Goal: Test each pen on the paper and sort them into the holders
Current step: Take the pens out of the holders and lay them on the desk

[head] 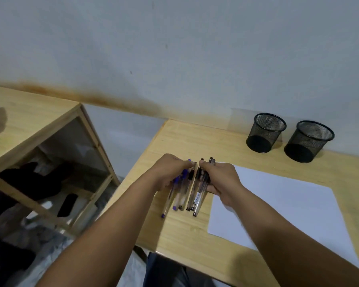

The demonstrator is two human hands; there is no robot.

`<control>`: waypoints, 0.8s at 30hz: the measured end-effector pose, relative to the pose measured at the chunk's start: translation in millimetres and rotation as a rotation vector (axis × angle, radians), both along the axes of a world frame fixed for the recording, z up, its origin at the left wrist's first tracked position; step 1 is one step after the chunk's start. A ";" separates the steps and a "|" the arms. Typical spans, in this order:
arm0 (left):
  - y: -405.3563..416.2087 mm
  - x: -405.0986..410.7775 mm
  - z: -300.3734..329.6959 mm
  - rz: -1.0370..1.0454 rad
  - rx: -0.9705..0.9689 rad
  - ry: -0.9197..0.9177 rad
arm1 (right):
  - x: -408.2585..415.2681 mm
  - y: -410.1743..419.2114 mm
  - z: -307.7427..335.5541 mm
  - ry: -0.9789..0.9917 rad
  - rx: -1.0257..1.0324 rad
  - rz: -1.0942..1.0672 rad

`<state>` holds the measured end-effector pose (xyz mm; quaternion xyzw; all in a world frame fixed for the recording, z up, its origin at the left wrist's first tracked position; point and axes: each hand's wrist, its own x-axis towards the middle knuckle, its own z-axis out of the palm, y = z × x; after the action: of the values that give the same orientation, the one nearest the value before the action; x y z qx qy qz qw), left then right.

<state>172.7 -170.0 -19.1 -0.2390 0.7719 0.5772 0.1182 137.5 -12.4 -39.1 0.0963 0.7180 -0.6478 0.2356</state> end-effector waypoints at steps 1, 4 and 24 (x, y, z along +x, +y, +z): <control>1.9 0.1 1.2 0.014 0.027 0.000 | 0.2 0.9 2.2 -0.009 -0.007 0.015; 5.4 -0.8 3.1 0.045 0.079 0.004 | -0.3 4.5 9.0 -0.042 -0.040 0.054; -10.5 7.6 -13.0 0.002 -0.381 0.088 | 28.7 19.3 8.8 0.386 0.290 0.294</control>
<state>180.3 -180.5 -32.1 -0.2323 0.8714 0.4306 0.0361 166.2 6.9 -30.3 -0.1014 0.8409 -0.5037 0.1697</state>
